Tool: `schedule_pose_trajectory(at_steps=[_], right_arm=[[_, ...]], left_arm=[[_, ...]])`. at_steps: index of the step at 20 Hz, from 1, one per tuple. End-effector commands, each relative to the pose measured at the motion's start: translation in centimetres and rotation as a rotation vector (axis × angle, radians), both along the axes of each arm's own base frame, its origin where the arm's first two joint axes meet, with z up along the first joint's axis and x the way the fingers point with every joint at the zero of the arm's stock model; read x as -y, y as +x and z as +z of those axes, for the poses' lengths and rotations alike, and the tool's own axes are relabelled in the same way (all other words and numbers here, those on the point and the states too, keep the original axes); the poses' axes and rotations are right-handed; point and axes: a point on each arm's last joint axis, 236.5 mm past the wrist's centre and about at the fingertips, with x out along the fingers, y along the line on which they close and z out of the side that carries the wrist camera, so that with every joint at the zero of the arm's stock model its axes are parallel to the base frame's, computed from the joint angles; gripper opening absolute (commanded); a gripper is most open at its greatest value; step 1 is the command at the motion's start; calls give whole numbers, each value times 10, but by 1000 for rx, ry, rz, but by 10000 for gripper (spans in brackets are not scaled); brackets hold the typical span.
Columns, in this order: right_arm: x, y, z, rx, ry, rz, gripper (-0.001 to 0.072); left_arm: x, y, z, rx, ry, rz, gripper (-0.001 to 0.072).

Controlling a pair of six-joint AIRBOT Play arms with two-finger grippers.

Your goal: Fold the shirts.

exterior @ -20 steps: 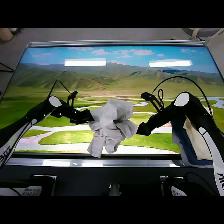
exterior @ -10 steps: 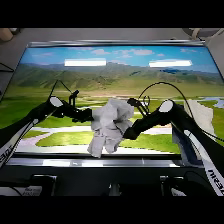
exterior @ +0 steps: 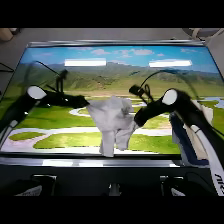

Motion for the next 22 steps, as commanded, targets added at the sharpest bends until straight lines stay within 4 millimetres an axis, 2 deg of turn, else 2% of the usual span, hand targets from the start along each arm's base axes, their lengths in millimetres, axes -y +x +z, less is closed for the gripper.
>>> schedule_pose_trajectory(at_steps=[1,2,3,4,5,6,7,8,10,13,15,17,19,21,22], right_arm=[[51,44,156,425,-64,-92,28],[59,46,218,581,-35,-129,28],[67,38,283,745,-2,-163,28],[72,21,338,888,29,-182,28],[74,2,379,992,57,-191,28],[72,-19,409,1062,99,-190,28],[69,-34,423,1091,135,-186,28],[65,-46,427,1090,165,-174,28],[60,-57,416,1029,172,-154,28],[58,-56,386,917,130,-126,29],[59,-49,349,780,69,-95,29],[58,-40,295,569,1,-48,29],[58,-15,244,402,-49,-31,28],[54,32,198,335,-65,-35,28],[53,61,172,323,-72,-51,29]], left_arm=[[-41,16,151,398,39,69,25],[-54,9,214,548,37,100,25],[-65,-5,271,690,39,133,25],[-77,-25,321,827,54,166,25],[-87,-50,366,951,69,197,25],[-92,-76,397,1038,60,216,25],[-95,-97,414,1087,49,222,25],[-95,-114,419,1104,50,214,25],[-96,-129,405,1066,104,176,25],[-109,-122,356,904,236,163,25],[-115,-109,318,810,291,154,25],[-110,-93,270,700,297,127,25],[-101,-77,205,579,300,95,25],[-93,-67,143,489,303,80,25],[-90,-64,112,444,301,83,25]])
